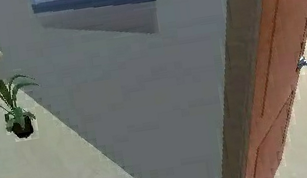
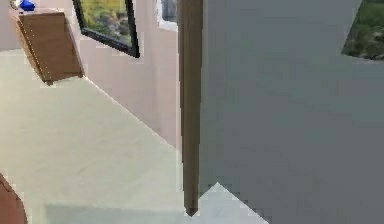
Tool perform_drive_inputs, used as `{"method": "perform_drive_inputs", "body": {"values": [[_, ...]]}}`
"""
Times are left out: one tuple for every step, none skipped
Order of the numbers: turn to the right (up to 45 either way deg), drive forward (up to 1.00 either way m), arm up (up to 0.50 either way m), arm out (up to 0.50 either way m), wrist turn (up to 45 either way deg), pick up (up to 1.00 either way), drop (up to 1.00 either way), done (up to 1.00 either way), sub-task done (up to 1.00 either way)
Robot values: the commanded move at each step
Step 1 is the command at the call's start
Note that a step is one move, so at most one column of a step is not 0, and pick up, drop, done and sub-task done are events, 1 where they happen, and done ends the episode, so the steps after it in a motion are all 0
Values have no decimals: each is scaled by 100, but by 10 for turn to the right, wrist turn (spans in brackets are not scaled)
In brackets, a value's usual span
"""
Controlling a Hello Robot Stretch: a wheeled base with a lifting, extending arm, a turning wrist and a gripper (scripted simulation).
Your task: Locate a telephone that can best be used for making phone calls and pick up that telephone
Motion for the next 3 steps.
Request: {"method": "perform_drive_inputs", "body": {"values": [[0,5,0,0,0,0,0,0,0],[-450,0,0,0,0,0,0,0,0],[0,40,0,0,0,0,0,0,0]]}}
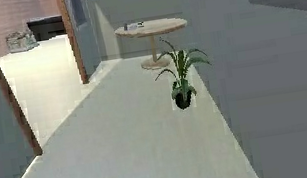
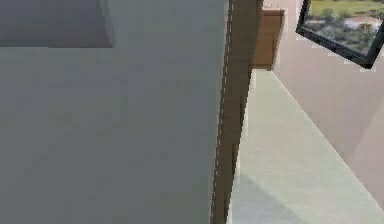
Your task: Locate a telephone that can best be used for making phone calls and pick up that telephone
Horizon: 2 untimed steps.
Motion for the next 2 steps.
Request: {"method": "perform_drive_inputs", "body": {"values": [[-180,0,0,0,0,0,0,0,0],[0,100,0,0,0,0,0,0,0]]}}
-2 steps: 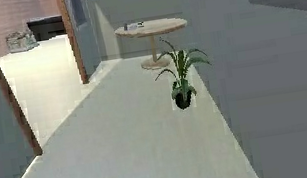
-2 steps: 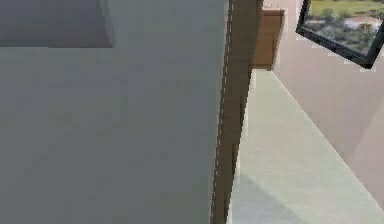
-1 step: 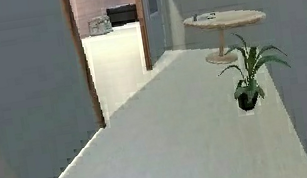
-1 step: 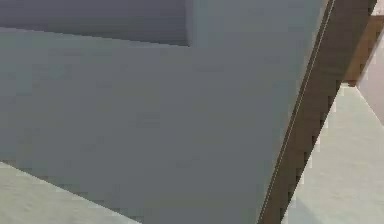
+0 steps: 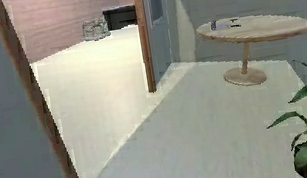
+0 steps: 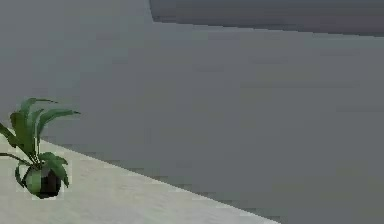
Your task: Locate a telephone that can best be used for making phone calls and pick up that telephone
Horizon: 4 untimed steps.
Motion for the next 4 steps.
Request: {"method": "perform_drive_inputs", "body": {"values": [[0,100,0,0,0,0,0,0,0],[90,0,0,0,0,0,0,0,0],[0,10,0,0,0,0,0,0,0],[270,0,0,0,0,0,0,0,0]]}}
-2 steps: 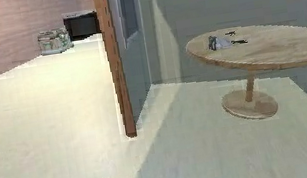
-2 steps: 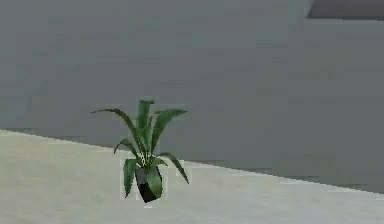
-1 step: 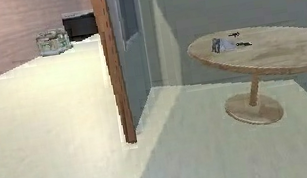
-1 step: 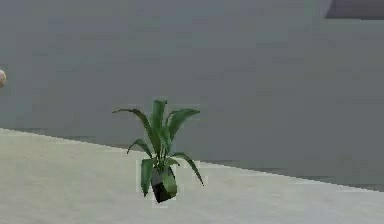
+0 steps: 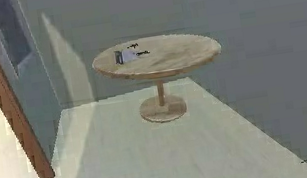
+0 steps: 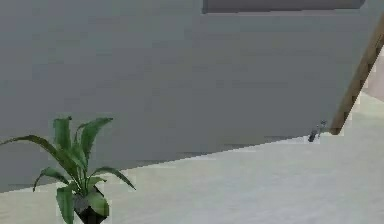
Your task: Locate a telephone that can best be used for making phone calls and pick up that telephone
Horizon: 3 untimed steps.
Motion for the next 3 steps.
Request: {"method": "perform_drive_inputs", "body": {"values": [[0,100,0,0,0,0,0,0,0],[-450,0,0,0,0,0,0,0,0],[-420,0,0,0,0,0,0,0,0]]}}
